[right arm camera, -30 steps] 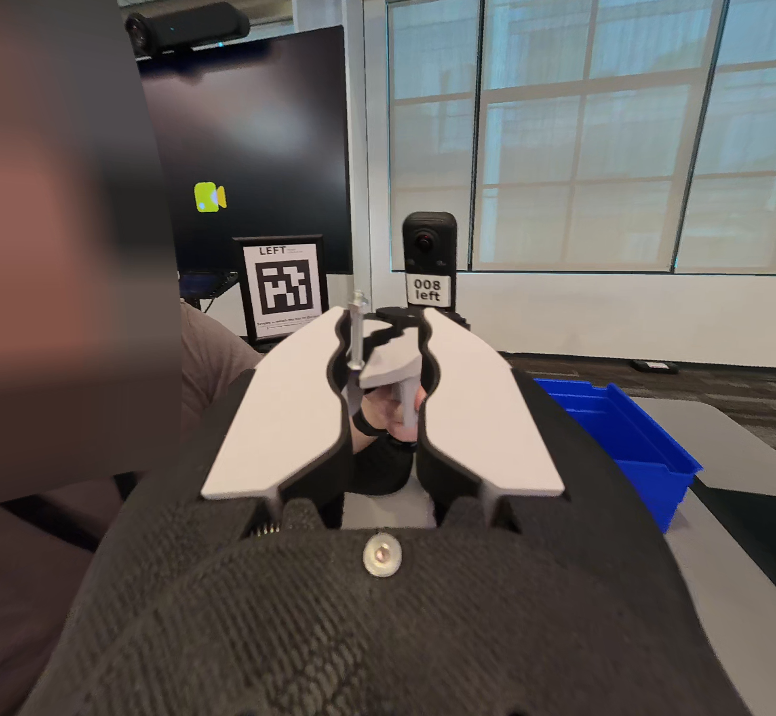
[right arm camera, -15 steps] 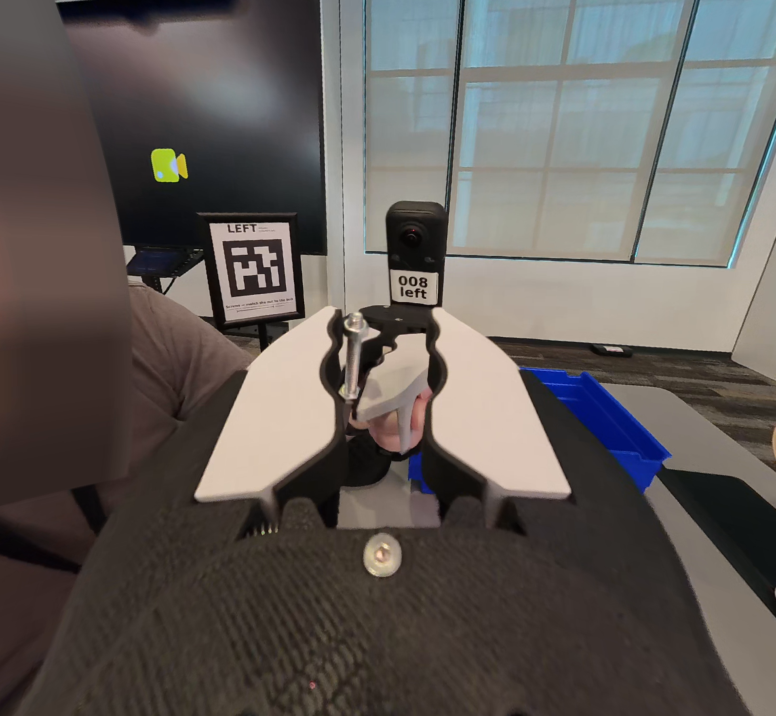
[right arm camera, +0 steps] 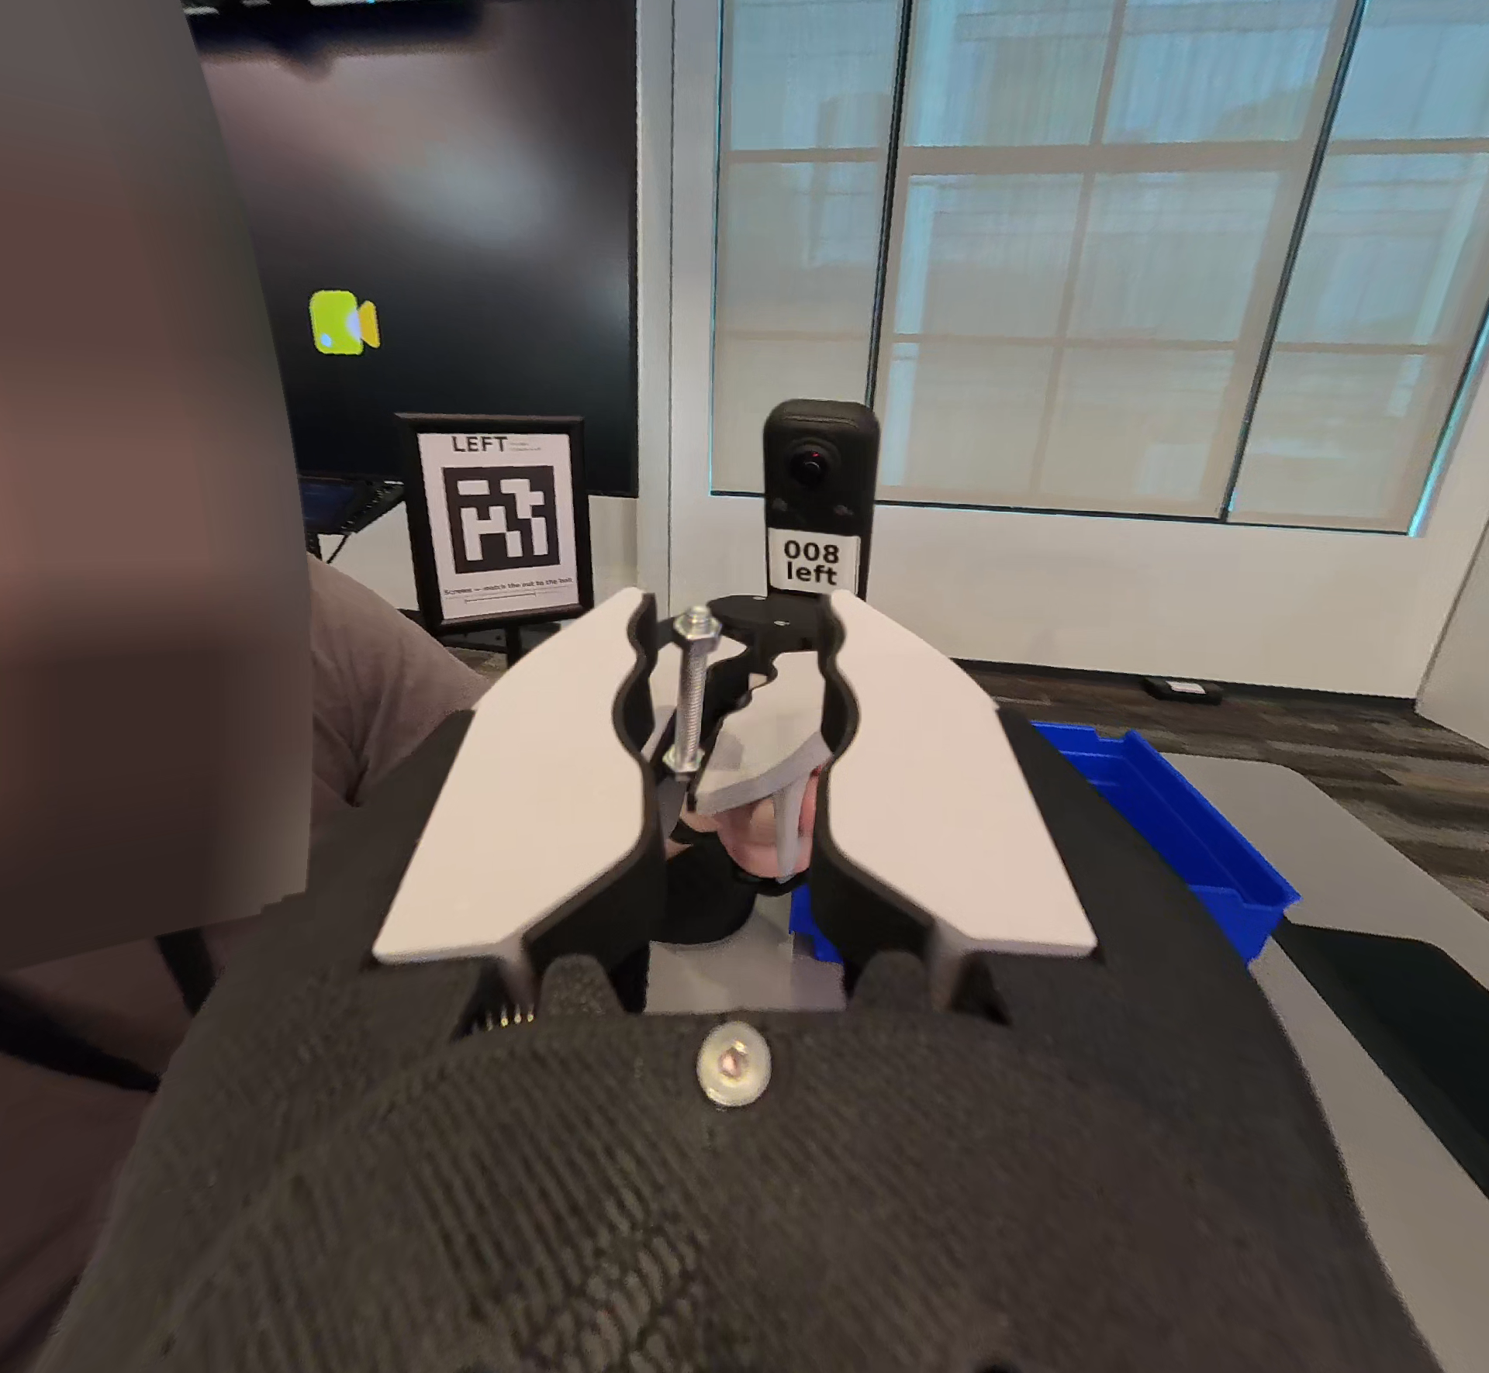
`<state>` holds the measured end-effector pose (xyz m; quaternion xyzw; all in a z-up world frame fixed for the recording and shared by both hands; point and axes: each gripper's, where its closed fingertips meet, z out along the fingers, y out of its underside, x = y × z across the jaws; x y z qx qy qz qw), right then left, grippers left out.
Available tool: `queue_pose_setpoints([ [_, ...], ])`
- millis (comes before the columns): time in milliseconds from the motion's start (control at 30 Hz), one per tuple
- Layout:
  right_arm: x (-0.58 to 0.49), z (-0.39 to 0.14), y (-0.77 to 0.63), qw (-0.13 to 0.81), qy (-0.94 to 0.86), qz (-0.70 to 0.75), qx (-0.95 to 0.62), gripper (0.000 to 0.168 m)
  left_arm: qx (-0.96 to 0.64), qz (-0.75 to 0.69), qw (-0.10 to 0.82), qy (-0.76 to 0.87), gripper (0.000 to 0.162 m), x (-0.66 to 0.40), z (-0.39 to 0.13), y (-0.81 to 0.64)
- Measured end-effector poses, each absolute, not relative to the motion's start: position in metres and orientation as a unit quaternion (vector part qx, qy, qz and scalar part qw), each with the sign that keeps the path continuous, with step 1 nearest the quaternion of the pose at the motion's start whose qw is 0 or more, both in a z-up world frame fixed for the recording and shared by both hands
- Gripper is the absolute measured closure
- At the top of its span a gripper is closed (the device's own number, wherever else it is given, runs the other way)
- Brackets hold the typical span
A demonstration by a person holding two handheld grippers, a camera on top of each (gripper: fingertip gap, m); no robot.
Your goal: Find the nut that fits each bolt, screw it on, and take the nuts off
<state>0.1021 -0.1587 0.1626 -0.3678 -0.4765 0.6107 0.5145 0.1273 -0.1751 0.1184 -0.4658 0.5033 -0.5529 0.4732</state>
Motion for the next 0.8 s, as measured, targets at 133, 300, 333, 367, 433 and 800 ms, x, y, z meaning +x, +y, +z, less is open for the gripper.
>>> queue_pose_setpoints([
  [133,0.100,0.161,-0.157,0.509,-0.472,0.613,-0.377,0.129,-0.463,-0.553,0.472,0.507,0.152,0.129,0.118,-0.178],
  [300,0.113,0.163,-0.143,0.511,-0.459,0.623,-0.373,0.132,-0.456,-0.564,0.477,0.497,0.152,0.122,0.125,-0.176],
  [333,0.116,0.164,-0.140,0.514,-0.454,0.625,-0.374,0.132,-0.457,-0.564,0.476,0.496,0.152,0.122,0.125,-0.175],
  [367,0.118,0.165,-0.140,0.513,-0.451,0.629,-0.371,0.132,-0.460,-0.562,0.478,0.494,0.152,0.122,0.125,-0.174],
  [433,0.117,0.168,-0.146,0.510,-0.454,0.634,-0.363,0.131,-0.462,-0.561,0.475,0.496,0.152,0.123,0.123,-0.174],
  [800,0.104,0.160,-0.155,0.488,-0.468,0.640,-0.365,0.130,-0.459,-0.563,0.470,0.502,0.152,0.127,0.121,-0.179],
])
